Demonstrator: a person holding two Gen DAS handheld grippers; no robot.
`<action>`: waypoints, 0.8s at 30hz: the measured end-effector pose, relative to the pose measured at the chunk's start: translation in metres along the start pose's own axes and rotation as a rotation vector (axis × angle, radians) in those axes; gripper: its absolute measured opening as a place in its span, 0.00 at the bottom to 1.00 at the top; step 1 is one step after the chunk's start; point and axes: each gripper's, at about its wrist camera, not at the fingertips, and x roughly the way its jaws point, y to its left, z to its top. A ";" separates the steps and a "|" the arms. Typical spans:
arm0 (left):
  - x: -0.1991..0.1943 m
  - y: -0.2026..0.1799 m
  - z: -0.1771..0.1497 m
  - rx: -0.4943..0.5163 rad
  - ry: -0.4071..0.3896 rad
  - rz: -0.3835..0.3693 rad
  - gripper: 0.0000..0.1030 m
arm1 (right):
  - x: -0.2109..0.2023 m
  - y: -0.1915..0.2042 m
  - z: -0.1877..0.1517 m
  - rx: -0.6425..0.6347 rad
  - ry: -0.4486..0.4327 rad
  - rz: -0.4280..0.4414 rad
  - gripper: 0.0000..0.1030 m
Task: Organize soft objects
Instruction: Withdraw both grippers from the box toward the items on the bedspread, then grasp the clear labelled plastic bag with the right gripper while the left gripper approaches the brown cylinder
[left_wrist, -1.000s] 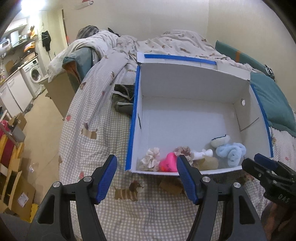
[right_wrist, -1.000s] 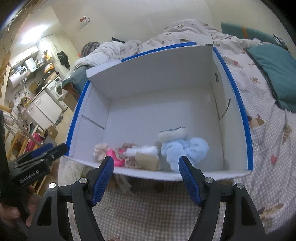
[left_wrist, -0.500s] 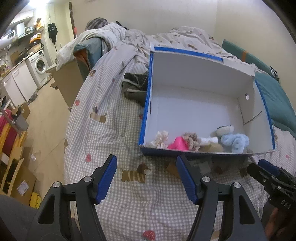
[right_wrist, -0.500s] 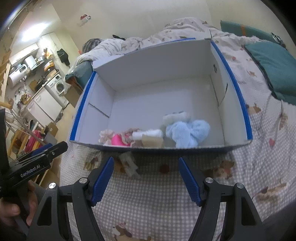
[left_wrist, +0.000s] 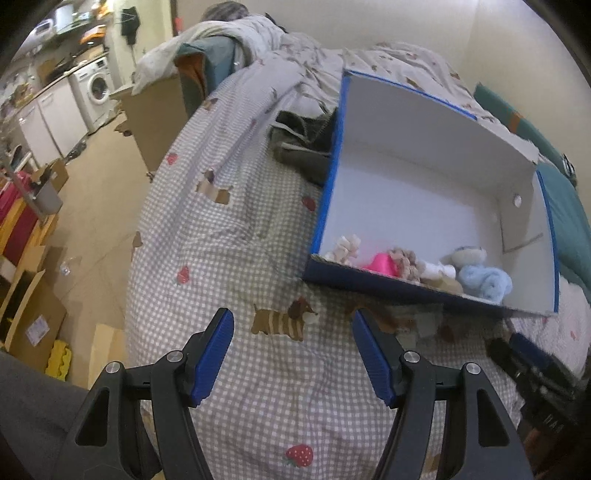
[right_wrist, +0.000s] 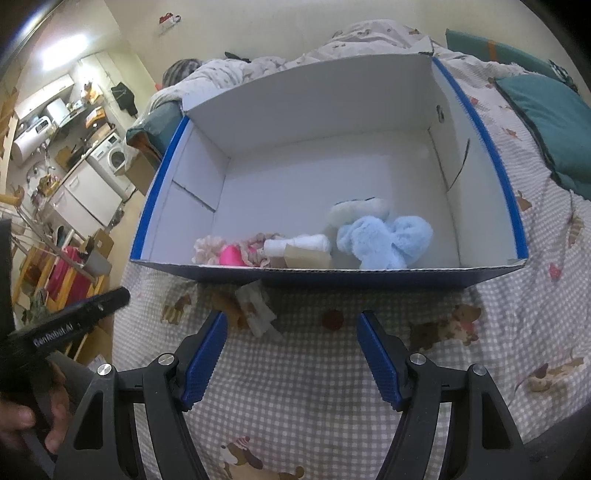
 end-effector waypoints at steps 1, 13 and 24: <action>-0.001 0.001 0.001 -0.003 -0.005 0.003 0.62 | 0.002 0.000 0.000 -0.004 0.006 -0.004 0.74; -0.002 0.006 0.005 -0.064 -0.024 -0.011 0.62 | 0.043 0.009 -0.007 -0.059 0.140 -0.086 0.74; 0.009 0.001 0.003 -0.049 0.017 -0.004 0.62 | 0.083 0.031 -0.002 -0.119 0.180 -0.028 0.74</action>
